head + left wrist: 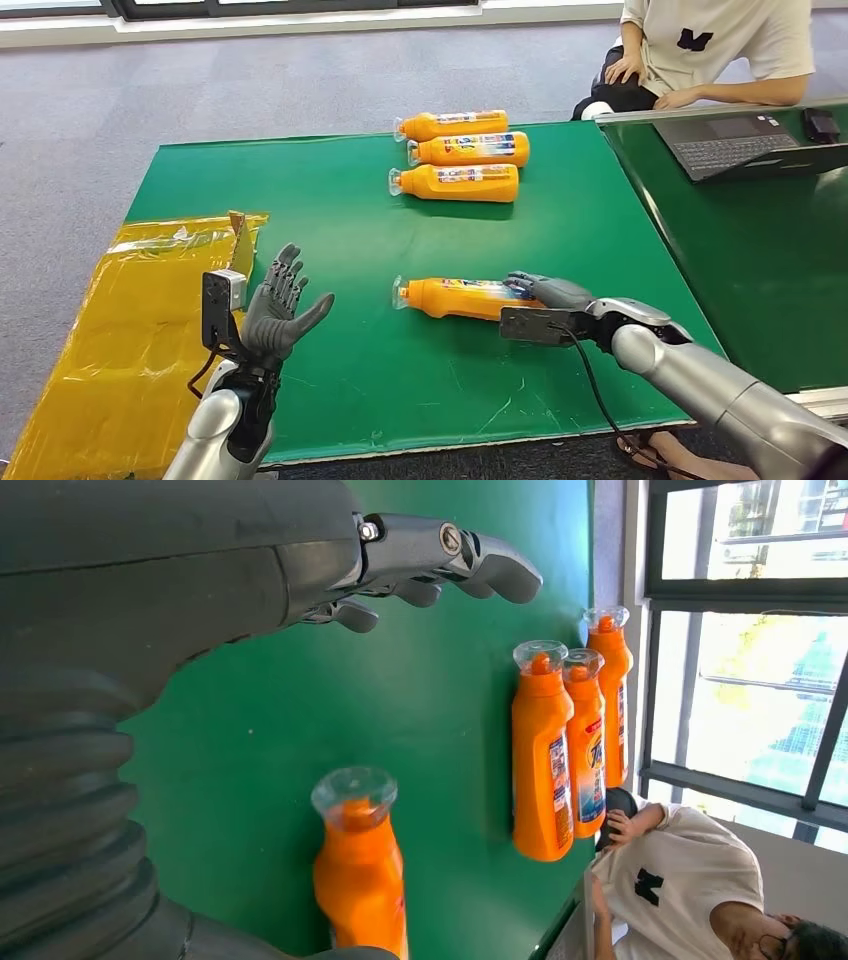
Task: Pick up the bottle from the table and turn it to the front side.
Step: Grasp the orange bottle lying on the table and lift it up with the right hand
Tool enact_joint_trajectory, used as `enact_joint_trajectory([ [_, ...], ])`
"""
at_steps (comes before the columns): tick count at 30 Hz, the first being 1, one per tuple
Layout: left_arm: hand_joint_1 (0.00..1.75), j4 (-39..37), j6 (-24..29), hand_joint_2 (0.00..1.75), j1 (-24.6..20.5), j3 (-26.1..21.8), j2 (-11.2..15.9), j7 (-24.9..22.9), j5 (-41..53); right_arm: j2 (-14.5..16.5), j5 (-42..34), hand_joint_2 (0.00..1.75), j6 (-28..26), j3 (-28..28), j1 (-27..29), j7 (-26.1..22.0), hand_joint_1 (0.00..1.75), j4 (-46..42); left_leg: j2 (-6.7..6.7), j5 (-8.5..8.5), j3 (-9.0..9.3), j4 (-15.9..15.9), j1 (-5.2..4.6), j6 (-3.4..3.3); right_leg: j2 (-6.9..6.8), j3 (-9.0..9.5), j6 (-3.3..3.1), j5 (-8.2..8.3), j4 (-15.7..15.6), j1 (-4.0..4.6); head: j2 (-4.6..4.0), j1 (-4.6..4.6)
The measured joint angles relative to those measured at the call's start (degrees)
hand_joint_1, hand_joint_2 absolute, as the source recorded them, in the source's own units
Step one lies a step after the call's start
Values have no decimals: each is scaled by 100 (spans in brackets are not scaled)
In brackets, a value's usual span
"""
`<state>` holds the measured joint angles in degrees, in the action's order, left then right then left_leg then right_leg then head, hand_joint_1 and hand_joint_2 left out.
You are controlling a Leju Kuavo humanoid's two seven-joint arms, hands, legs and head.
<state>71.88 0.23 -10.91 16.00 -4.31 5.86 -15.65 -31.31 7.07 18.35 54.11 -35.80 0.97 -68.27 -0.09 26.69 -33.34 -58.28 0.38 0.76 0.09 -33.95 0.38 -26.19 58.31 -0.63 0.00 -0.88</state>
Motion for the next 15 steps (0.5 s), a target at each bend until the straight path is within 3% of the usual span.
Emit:
enact_joint_trajectory([
  [6,0,-44,25,175,-10,-2,-14,7,7,536,180,175,-6,-1,49,-120,0,491,-3,-2,-2,1,1,2,-5,1,0,0,0,-3,0,1],
  [15,0,-92,27,175,-5,-2,-26,9,11,717,312,175,25,-3,41,-125,0,629,-4,-1,-2,-1,0,1,-5,2,1,0,0,-9,0,1],
])
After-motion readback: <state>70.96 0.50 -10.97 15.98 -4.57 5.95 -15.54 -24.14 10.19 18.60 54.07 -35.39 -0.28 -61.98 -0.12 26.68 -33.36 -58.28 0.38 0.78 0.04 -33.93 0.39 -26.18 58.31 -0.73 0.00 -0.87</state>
